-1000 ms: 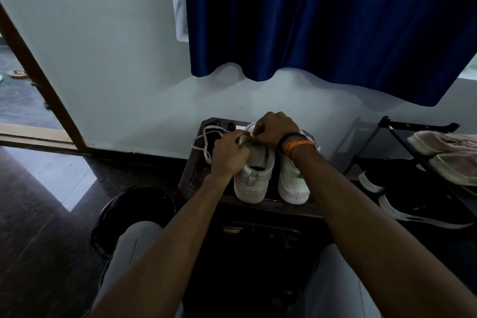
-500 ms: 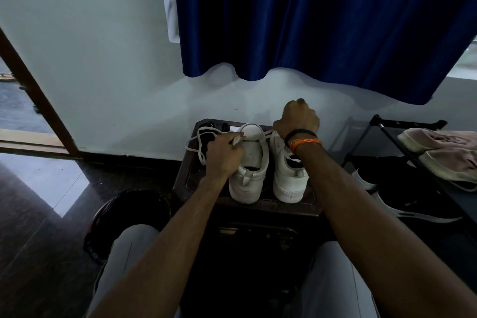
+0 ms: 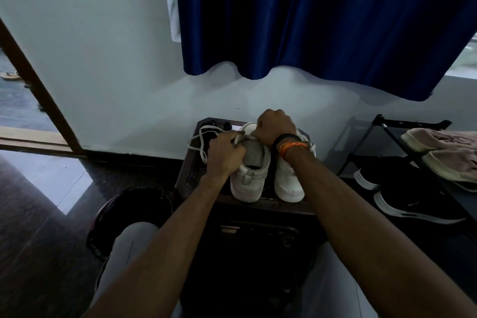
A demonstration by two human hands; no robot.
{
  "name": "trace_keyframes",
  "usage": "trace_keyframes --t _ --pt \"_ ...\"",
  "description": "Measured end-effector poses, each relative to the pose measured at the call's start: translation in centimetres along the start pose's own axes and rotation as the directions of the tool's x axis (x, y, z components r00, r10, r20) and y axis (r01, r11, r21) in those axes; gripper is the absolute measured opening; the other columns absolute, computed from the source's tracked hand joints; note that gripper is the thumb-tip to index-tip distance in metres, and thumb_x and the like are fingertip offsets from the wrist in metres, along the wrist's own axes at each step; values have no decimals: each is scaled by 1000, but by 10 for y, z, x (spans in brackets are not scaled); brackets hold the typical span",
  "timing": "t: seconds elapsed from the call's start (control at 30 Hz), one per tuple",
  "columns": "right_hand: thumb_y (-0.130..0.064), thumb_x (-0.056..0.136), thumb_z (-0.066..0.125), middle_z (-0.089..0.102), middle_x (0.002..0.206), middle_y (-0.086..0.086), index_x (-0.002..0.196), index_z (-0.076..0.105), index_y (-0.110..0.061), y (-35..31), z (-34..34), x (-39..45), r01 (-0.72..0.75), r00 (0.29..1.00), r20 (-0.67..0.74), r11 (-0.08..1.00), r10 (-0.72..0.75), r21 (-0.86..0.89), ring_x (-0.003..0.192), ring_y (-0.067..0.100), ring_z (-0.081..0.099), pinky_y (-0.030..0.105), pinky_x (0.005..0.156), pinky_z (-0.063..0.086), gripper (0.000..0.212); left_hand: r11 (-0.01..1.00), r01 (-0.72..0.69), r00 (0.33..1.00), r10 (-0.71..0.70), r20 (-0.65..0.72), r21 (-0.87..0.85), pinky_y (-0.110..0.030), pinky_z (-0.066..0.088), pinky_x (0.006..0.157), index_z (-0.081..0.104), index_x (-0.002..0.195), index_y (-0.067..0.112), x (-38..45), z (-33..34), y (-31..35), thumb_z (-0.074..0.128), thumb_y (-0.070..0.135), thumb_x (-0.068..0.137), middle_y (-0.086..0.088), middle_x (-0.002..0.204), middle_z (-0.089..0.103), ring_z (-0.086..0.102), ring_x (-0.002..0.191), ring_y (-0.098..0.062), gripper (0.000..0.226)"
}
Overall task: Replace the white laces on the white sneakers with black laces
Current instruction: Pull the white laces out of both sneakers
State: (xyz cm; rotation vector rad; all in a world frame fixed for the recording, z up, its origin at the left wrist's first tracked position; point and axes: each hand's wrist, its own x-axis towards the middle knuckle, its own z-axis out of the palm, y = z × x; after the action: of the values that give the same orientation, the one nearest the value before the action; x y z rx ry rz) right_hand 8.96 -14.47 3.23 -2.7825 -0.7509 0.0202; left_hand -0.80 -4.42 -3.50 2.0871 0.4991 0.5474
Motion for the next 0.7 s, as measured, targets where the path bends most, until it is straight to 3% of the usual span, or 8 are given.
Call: trace_keyframes --t 0.17,0.27,0.33,0.43,0.57,0.7 --pt "-27 87 67 65 108 17 103 65 -2 23 -20 -5 -200 964 -173 980 200 21 98 38 65 37 72 49 29 1000 13 1000 -14 -7 -16 -26 38 58 75 94 14 0 0 -1 56 9 85 2 70 65 60 66 -17 22" --pt "-21 87 65 67 104 17 92 62 -5 32 -23 -8 -261 932 -256 965 256 14 94 37 65 34 67 45 17 999 9 1000 -9 -13 -41 -23 37 57 77 99 17 -1 0 -1 55 7 87 4 76 68 60 71 -14 27" --pt "-20 88 66 66 106 17 95 63 -3 33 -24 -9 -271 929 -267 963 257 -15 95 36 65 35 67 46 18 999 -6 1000 5 -17 -47 -14 35 55 78 102 17 -2 0 -2 55 7 88 8 77 67 56 68 -7 28" --pt "-23 86 69 63 110 16 102 67 -1 27 -21 -6 -192 958 -224 981 180 -30 99 36 64 38 72 50 27 1000 -5 1000 5 -23 -28 -13 34 51 76 95 13 -1 0 -1 55 9 88 12 68 62 54 61 -3 22" --pt "-15 83 65 71 95 13 92 74 -3 13 -14 2 -56 974 -217 997 67 57 92 32 67 33 70 52 17 1000 13 1000 -13 -14 -14 -27 40 56 73 91 11 -1 1 -1 54 12 88 -2 71 66 61 66 -19 19" --pt "-15 84 67 75 105 12 100 79 -10 6 1 12 92 995 31 987 -96 132 104 30 65 40 93 55 21 1000 15 1000 -15 5 -22 -30 42 53 71 86 10 0 1 -1 54 11 88 -5 73 67 62 67 -22 17"
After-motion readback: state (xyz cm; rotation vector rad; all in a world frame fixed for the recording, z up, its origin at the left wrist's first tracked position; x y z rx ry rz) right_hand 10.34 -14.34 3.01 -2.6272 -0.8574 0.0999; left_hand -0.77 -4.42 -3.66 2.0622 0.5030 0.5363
